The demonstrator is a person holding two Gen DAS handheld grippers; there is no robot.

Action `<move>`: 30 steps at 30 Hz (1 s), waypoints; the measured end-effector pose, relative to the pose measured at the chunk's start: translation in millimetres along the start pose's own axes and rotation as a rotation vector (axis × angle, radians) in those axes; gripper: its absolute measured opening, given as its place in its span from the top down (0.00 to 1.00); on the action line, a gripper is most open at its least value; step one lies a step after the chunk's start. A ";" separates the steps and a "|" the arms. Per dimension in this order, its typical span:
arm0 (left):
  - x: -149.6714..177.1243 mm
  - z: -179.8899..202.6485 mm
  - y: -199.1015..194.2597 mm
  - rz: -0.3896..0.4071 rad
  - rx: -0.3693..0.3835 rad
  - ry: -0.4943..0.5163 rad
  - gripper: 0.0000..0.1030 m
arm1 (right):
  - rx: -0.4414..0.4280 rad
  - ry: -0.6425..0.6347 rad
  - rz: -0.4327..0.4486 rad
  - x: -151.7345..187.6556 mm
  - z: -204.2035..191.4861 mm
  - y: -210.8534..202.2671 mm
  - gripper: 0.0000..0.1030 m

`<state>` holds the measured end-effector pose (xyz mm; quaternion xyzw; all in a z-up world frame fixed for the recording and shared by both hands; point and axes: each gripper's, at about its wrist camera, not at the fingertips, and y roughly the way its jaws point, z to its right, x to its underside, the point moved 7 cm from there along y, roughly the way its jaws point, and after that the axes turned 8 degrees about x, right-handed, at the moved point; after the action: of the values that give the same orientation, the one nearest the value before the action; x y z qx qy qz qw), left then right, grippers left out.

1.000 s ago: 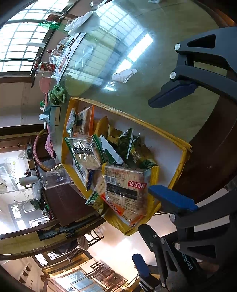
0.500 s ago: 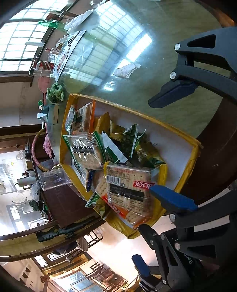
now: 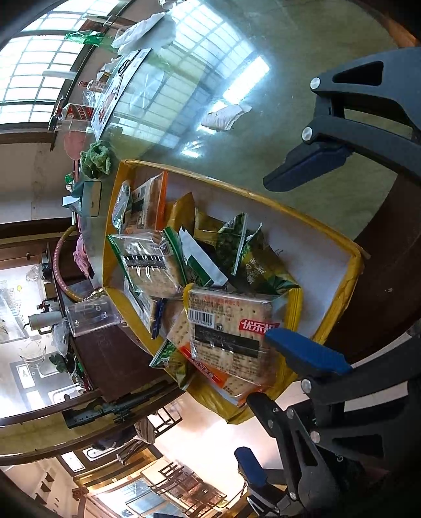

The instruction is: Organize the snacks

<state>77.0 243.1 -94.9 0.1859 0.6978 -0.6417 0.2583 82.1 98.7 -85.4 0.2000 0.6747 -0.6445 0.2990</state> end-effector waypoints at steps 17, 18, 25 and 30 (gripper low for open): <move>-0.4 -2.1 2.0 0.000 0.008 -0.004 0.20 | 0.001 -0.004 -0.002 -2.0 -2.3 1.3 0.16; -0.4 -2.3 2.0 0.000 0.007 -0.005 0.20 | 0.001 -0.005 -0.002 -1.8 -3.0 1.8 0.16; -1.1 -3.2 4.0 -0.002 0.013 -0.010 0.20 | 0.001 -0.003 -0.003 -1.0 -4.2 1.8 0.16; -1.5 -2.7 2.7 0.007 0.021 -0.010 0.20 | 0.005 -0.005 -0.002 0.3 -3.8 1.9 0.16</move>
<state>79.5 246.1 -96.0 0.1880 0.6890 -0.6490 0.2622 82.6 102.6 -87.1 0.1983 0.6726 -0.6470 0.2995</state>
